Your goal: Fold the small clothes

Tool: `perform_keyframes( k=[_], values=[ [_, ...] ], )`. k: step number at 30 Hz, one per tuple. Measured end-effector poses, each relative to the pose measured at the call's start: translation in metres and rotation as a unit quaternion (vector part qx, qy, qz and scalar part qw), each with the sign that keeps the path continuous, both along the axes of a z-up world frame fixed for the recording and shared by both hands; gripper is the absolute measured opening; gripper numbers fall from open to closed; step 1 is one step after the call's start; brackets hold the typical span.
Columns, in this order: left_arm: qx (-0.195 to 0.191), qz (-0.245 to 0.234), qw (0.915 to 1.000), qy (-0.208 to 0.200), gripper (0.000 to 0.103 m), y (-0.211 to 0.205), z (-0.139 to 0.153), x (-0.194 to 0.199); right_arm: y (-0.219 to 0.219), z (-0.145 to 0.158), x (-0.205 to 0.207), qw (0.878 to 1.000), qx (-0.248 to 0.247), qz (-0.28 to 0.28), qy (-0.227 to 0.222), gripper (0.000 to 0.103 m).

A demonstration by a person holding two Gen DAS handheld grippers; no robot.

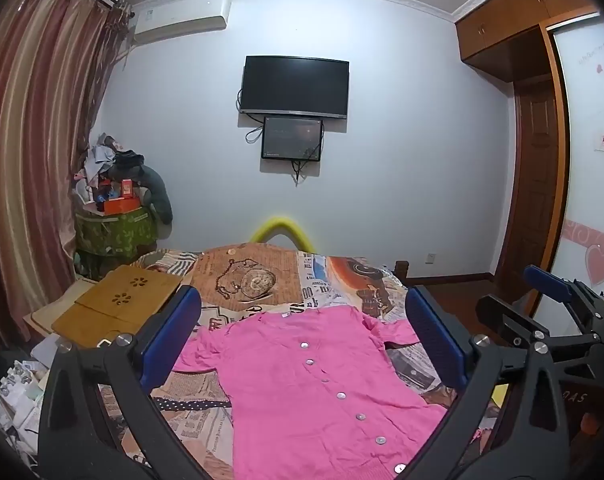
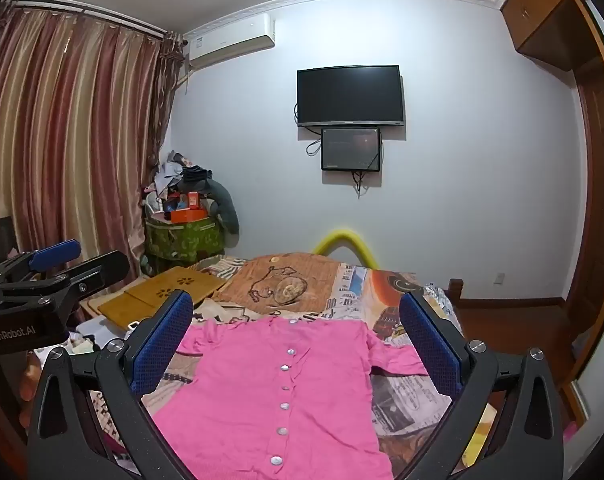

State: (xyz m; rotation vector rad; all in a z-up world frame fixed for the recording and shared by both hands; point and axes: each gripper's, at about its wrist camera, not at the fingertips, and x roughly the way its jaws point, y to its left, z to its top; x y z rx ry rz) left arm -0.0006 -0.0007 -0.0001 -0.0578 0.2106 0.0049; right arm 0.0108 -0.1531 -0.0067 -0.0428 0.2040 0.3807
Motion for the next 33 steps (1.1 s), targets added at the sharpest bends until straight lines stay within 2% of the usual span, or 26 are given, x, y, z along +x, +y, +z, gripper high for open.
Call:
perform_keyframes(
  k=[12,14,33],
  values=[
    [-0.007,-0.005,0.9999,0.007,0.103,0.007,-0.005,0.006,-0.006,-0.008,0.005,1.0,-0.001,-0.007,0.002,0.102],
    [-0.007,-0.005,0.9999,0.008,0.103,0.008,-0.006,0.006,-0.001,0.0,0.0,1.0,0.002,-0.012,0.005,0.102],
    [0.001,0.008,0.9999,0.009,0.103,0.007,-0.003,0.005,-0.001,0.002,0.001,1.0,0.007,-0.014,0.01,0.103]
  ],
)
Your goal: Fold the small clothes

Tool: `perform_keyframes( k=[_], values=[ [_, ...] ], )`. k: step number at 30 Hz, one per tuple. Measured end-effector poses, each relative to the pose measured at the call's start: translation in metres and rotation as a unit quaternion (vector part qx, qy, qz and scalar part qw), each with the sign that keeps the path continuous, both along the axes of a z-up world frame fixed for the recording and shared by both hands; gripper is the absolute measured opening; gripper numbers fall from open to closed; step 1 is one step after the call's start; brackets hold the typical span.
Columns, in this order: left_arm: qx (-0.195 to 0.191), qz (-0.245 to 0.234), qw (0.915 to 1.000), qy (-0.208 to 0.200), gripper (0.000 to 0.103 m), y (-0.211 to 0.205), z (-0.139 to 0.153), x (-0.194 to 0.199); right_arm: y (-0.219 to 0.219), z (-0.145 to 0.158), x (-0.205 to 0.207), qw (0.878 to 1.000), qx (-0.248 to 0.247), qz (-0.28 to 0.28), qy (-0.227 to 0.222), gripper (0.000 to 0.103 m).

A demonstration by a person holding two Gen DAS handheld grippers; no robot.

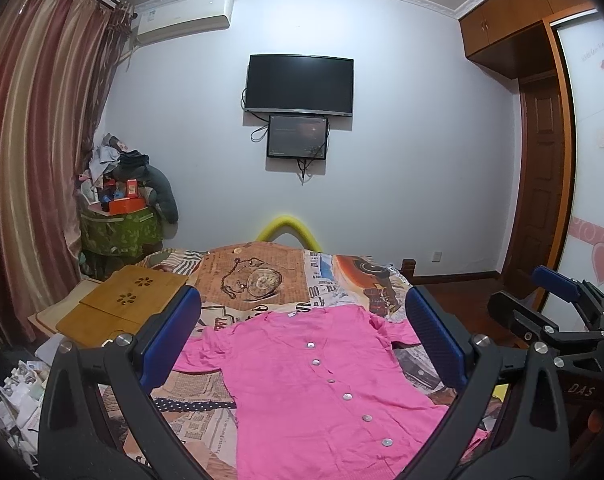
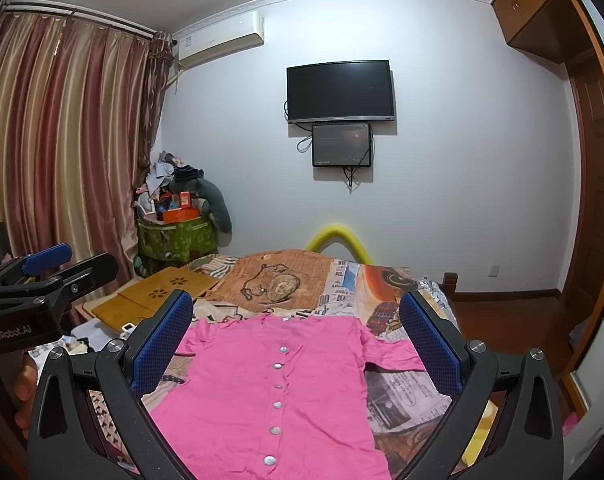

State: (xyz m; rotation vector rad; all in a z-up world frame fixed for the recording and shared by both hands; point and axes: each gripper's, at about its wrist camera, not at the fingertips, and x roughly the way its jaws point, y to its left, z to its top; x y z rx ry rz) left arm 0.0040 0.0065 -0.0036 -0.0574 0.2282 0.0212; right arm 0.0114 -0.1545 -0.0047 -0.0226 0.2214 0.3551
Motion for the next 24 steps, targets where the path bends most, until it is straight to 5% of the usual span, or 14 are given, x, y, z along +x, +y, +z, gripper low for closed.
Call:
perform_keyframes(
  k=[24],
  values=[
    [0.005,0.009,0.9999,0.006,0.103,-0.0045,0.0004,0.0,-0.0005,-0.0082,0.0043,1.0,0.014,0.005,0.014,0.102]
  ],
)
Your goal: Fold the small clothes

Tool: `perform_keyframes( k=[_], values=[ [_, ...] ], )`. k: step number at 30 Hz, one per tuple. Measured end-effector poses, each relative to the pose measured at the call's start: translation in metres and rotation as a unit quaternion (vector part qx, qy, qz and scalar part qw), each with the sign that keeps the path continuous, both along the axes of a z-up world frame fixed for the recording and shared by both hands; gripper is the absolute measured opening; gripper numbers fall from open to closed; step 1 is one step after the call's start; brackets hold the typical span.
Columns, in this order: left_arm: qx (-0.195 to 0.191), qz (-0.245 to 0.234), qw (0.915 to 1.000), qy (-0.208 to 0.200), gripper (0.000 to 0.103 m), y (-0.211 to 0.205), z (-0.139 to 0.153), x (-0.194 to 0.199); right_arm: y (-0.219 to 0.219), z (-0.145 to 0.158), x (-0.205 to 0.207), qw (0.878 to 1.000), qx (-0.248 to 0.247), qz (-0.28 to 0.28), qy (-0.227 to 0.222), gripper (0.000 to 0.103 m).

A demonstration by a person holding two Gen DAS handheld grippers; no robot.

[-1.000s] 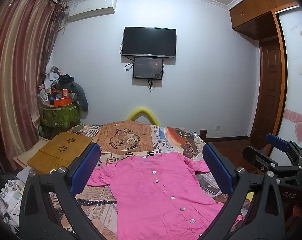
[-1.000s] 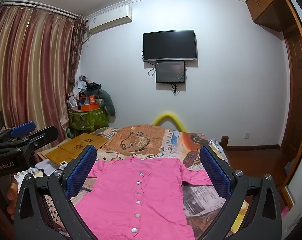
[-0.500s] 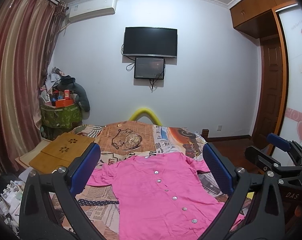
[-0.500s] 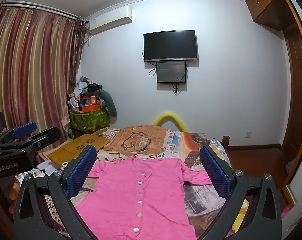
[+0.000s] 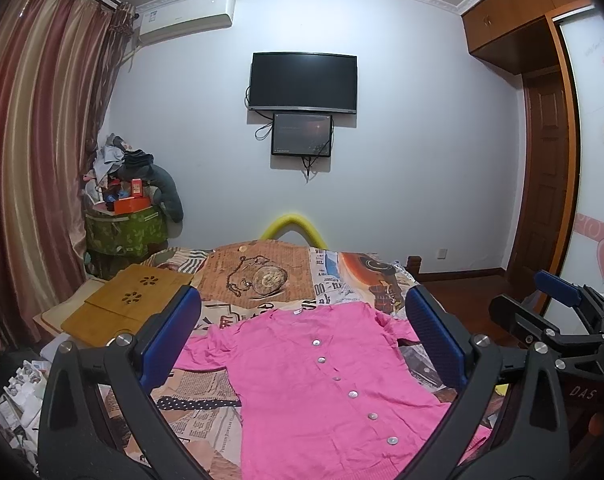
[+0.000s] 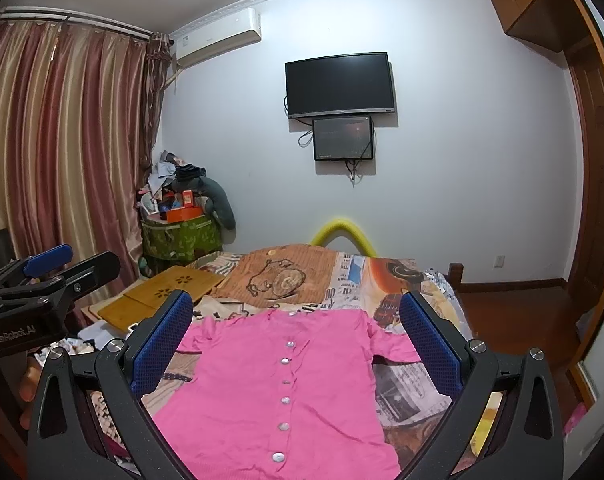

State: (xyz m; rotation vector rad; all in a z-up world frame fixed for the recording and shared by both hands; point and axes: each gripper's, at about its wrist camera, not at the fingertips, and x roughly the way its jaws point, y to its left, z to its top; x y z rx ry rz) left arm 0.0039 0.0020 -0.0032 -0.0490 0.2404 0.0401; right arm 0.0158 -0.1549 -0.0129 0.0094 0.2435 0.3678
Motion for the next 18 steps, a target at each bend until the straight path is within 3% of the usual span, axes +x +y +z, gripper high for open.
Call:
perform_keyframes(
  k=[18],
  values=[
    [-0.001,0.001,1.0,0.002,0.103,0.001,0.0012,0.0002,-0.0006,-0.0022,0.0011,1.0,0.001,0.0,0.005,0.103]
  ],
)
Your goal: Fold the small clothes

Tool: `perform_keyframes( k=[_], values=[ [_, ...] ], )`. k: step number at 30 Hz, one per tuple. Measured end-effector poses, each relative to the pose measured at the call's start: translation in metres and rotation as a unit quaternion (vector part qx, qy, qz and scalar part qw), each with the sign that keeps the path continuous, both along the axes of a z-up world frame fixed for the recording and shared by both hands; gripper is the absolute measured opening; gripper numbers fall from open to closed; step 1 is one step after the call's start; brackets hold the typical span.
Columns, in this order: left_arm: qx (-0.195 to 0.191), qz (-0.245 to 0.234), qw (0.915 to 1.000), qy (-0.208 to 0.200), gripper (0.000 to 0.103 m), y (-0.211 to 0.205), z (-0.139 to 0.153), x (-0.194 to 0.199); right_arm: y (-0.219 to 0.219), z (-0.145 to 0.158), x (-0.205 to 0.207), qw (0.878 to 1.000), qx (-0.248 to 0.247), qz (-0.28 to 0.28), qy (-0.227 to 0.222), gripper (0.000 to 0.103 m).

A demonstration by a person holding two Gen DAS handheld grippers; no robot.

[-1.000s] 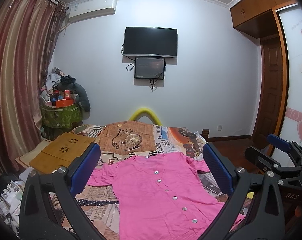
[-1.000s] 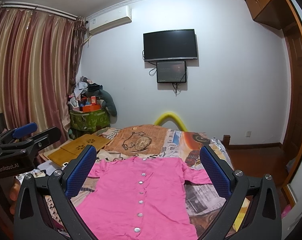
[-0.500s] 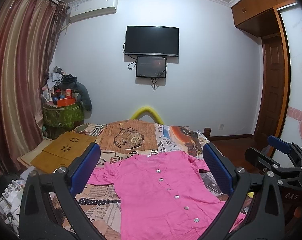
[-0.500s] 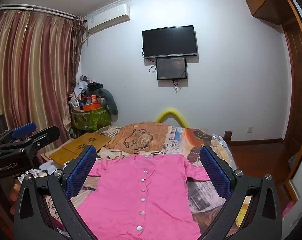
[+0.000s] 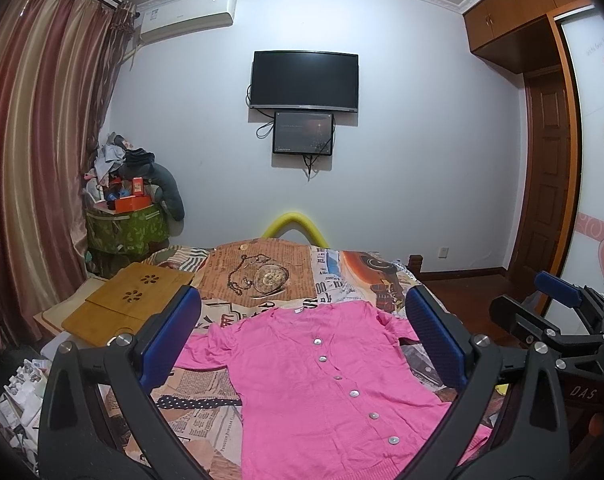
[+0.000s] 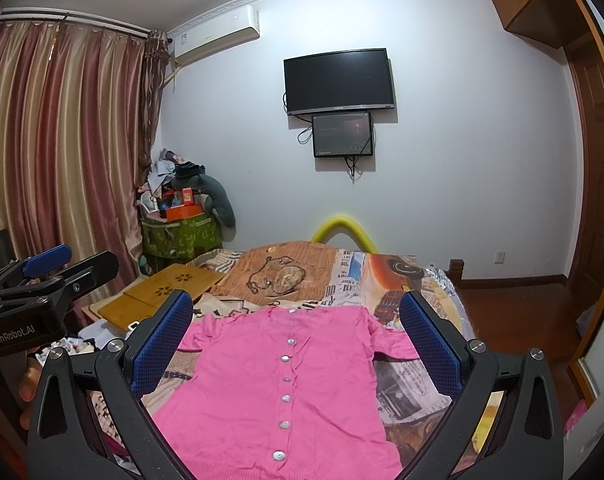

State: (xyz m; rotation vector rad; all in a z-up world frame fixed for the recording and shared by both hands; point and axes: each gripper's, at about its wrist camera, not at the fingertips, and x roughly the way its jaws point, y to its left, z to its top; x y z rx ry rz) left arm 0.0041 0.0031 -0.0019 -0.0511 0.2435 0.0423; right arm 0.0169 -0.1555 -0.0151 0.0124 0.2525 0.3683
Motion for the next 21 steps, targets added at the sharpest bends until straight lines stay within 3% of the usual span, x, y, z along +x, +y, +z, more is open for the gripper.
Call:
perform_keyframes(
  k=[21],
  values=[
    [0.012,0.005,0.9999,0.007,0.103,0.003,-0.003,0.013,-0.001,-0.005,0.01,1.0,-0.007,-0.002,0.007,0.103]
  ],
)
